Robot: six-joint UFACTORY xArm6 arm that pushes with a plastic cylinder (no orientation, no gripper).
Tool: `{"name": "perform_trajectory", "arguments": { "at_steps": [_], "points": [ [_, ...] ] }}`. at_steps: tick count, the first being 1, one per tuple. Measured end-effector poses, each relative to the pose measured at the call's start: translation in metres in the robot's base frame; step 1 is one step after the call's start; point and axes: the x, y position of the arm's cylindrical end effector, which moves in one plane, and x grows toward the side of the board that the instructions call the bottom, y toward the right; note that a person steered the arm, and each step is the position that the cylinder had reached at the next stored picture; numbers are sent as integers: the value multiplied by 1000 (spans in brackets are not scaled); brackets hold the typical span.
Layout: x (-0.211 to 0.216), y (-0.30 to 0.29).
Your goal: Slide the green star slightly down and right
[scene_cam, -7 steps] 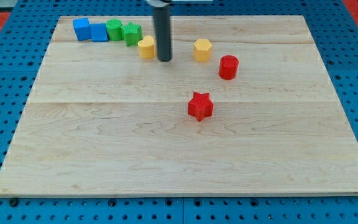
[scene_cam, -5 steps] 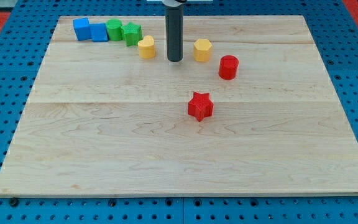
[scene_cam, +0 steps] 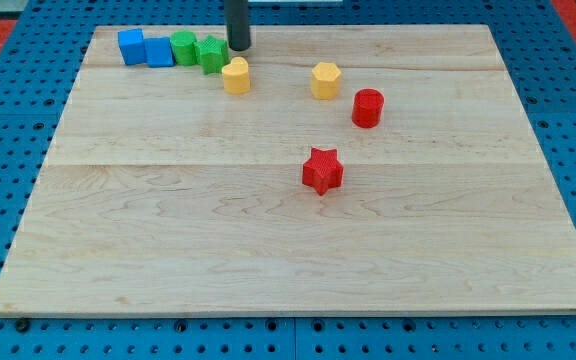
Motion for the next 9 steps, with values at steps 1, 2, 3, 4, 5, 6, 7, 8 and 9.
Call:
{"name": "perform_trajectory", "arguments": {
  "at_steps": [1, 2, 3, 4, 5, 6, 7, 8, 9],
  "points": [
    [43, -64],
    [82, -82],
    [113, -37],
    [113, -120],
    [139, -133],
    [178, -121],
    [192, -62],
    [203, -89],
    [181, -144]
  ]
}}
